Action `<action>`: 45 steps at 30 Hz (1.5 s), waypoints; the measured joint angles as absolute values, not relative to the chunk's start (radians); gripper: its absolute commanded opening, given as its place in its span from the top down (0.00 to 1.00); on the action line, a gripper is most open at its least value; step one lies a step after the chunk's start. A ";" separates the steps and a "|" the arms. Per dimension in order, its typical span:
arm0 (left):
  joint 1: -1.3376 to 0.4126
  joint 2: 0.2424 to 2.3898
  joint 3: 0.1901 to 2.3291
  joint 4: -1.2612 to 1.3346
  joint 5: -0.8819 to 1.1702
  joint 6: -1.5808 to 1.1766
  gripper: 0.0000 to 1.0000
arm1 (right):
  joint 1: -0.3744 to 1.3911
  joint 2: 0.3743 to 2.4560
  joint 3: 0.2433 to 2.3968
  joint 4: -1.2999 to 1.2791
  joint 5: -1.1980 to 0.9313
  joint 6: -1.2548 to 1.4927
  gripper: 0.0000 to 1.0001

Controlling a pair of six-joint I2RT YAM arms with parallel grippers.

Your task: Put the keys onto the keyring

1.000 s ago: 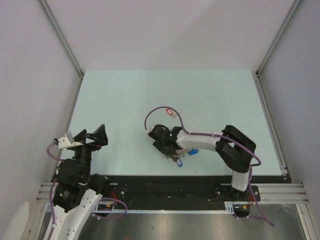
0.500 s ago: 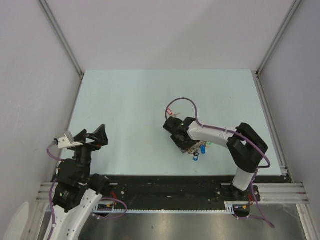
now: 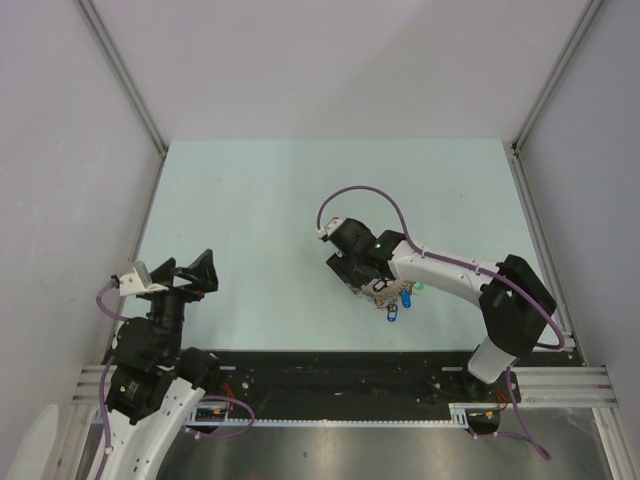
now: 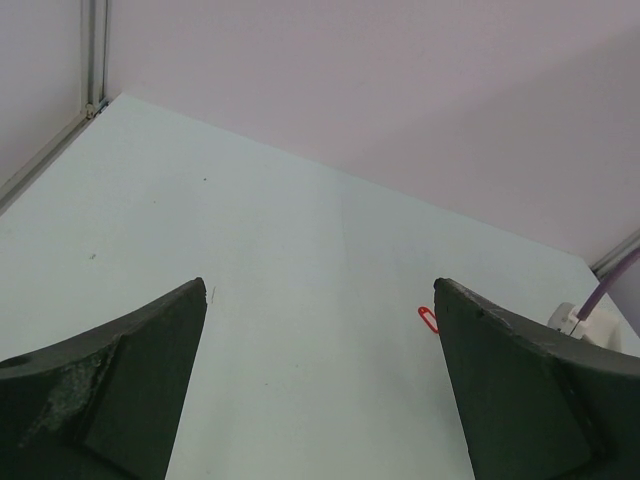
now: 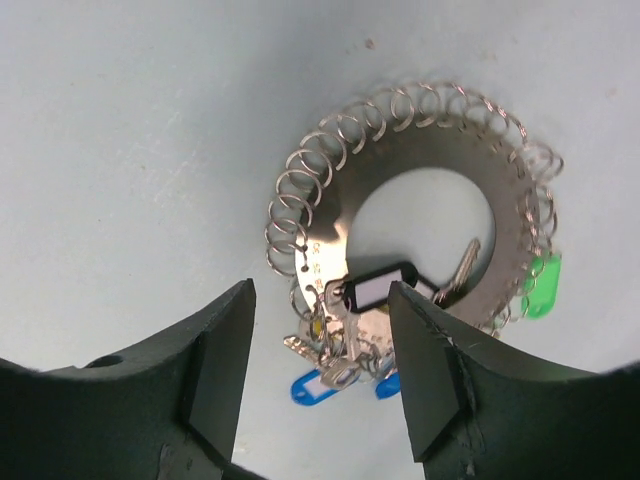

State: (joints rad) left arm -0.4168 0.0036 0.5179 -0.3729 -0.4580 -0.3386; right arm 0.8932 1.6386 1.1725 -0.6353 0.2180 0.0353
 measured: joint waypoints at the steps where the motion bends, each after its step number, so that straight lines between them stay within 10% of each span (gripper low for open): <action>1: -0.417 0.004 0.518 -0.372 -0.458 -0.338 0.00 | 0.890 1.645 1.172 -0.623 0.205 -0.001 0.38; 20: -0.417 0.004 0.518 -0.367 -0.445 -0.321 0.00 | 0.670 1.911 1.424 -0.639 -0.225 -0.425 0.69; 45: -0.417 0.004 0.518 -0.360 -0.437 -0.313 0.00 | 0.670 2.074 1.547 -0.804 -0.308 -0.529 0.64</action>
State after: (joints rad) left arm -0.4168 0.0036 0.5179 -0.3603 -0.4366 -0.3126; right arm 0.6697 2.0743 1.5475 -0.8040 -0.3080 -0.5293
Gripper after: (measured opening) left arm 0.996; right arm 0.353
